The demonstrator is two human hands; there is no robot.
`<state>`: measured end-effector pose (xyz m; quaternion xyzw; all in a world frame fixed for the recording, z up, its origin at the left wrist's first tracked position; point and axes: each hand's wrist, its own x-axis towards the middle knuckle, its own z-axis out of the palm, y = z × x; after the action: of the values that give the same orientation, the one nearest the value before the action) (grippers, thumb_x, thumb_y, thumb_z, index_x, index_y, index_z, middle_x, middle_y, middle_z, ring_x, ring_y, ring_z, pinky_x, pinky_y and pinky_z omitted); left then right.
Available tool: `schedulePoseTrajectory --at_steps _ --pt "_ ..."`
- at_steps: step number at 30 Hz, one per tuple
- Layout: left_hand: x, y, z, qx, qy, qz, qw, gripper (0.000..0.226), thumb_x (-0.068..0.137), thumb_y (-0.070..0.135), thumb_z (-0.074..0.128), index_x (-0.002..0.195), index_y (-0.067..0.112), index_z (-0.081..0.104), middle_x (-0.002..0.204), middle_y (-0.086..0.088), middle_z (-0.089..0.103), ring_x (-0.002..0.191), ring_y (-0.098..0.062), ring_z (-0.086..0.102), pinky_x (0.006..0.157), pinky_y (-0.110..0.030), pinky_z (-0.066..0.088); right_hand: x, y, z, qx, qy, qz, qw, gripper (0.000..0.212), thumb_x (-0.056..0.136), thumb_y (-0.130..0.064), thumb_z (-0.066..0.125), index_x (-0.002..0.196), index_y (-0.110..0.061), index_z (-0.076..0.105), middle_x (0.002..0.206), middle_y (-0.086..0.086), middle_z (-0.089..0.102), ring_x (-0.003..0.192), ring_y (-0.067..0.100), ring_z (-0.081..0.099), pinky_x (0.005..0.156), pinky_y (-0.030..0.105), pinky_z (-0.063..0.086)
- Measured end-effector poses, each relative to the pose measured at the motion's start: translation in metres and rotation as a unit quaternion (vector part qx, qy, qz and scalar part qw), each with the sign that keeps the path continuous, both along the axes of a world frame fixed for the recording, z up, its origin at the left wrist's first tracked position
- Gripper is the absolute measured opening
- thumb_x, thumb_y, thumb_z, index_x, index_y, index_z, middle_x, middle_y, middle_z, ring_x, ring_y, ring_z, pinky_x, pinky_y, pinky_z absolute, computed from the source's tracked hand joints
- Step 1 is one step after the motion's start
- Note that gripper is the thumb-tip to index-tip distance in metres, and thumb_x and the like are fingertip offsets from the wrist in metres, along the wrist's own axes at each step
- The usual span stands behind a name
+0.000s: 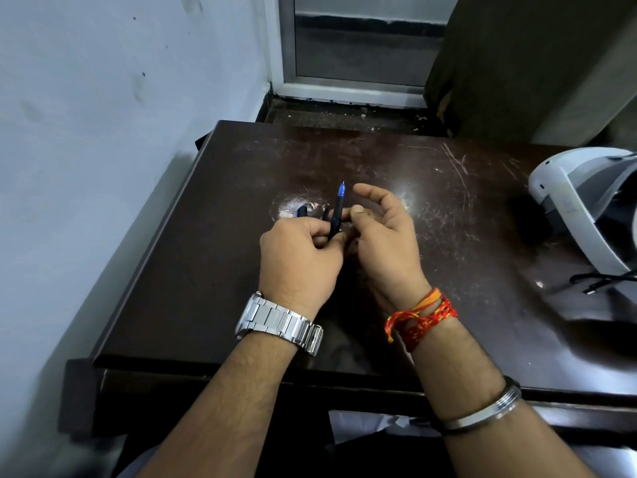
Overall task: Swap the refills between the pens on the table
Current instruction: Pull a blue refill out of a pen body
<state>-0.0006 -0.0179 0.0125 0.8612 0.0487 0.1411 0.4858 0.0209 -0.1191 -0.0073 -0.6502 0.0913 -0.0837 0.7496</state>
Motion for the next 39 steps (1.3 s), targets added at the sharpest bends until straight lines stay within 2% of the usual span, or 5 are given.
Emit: schedulePoseTrajectory --at_steps 4,7,22,33,39 --pt "-0.0004 0.0 0.0004 0.012 0.0 -0.003 1.0 0.006 0.073 0.023 0.078 0.07 0.017 0.077 0.059 0.011 0.069 0.057 -0.003 0.064 0.051 -0.01 0.045 -0.001 0.001 -0.0004 -0.006 -0.008 0.01 1.0 0.021 0.091 -0.025 0.068 0.109 -0.023 0.059 0.081 -0.007 0.072 0.066 0.009 0.064 0.061 0.026 0.051" --pt "-0.0006 -0.0005 0.0007 0.002 0.002 -0.005 1.0 0.003 0.073 0.022 0.079 0.073 0.019 0.078 0.061 0.018 0.067 0.058 0.004 0.063 0.054 -0.009 0.046 -0.0006 0.002 -0.0017 -0.007 -0.007 0.015 1.0 0.019 0.095 -0.011 0.059 0.105 -0.027 0.058 0.085 0.003 0.076 0.079 0.023 0.071 0.074 0.041 0.058" --pt "0.0 -0.001 -0.0007 0.015 -0.005 -0.006 1.0 0.004 0.073 0.022 0.079 0.075 0.02 0.079 0.063 0.021 0.065 0.055 0.007 0.059 0.052 -0.001 0.042 -0.0006 0.0007 -0.0018 -0.026 -0.013 0.003 1.0 0.023 0.095 -0.008 0.056 0.103 -0.029 0.057 0.091 0.006 0.073 0.075 0.021 0.068 0.069 0.036 0.054" --pt "-0.0013 -0.0014 -0.0002 0.036 -0.001 -0.017 0.999 0.007 0.073 0.023 0.077 0.078 0.019 0.079 0.064 0.008 0.072 0.062 -0.01 0.067 0.057 -0.02 0.048 -0.0018 0.0009 0.0005 -0.023 -0.003 -0.003 1.0 0.022 0.089 -0.027 0.068 0.106 -0.028 0.054 0.082 -0.004 0.071 0.067 0.013 0.063 0.068 0.034 0.05" --pt "-0.0032 -0.0026 0.0012 0.029 0.007 -0.023 0.999 0.007 0.073 0.026 0.077 0.079 0.022 0.079 0.064 0.009 0.072 0.062 -0.009 0.067 0.058 -0.019 0.05 -0.0005 0.001 0.0017 0.01 0.0 0.01 1.0 0.021 0.096 -0.012 0.057 0.108 -0.029 0.054 0.091 -0.001 0.074 0.08 0.014 0.067 0.079 0.039 0.057"
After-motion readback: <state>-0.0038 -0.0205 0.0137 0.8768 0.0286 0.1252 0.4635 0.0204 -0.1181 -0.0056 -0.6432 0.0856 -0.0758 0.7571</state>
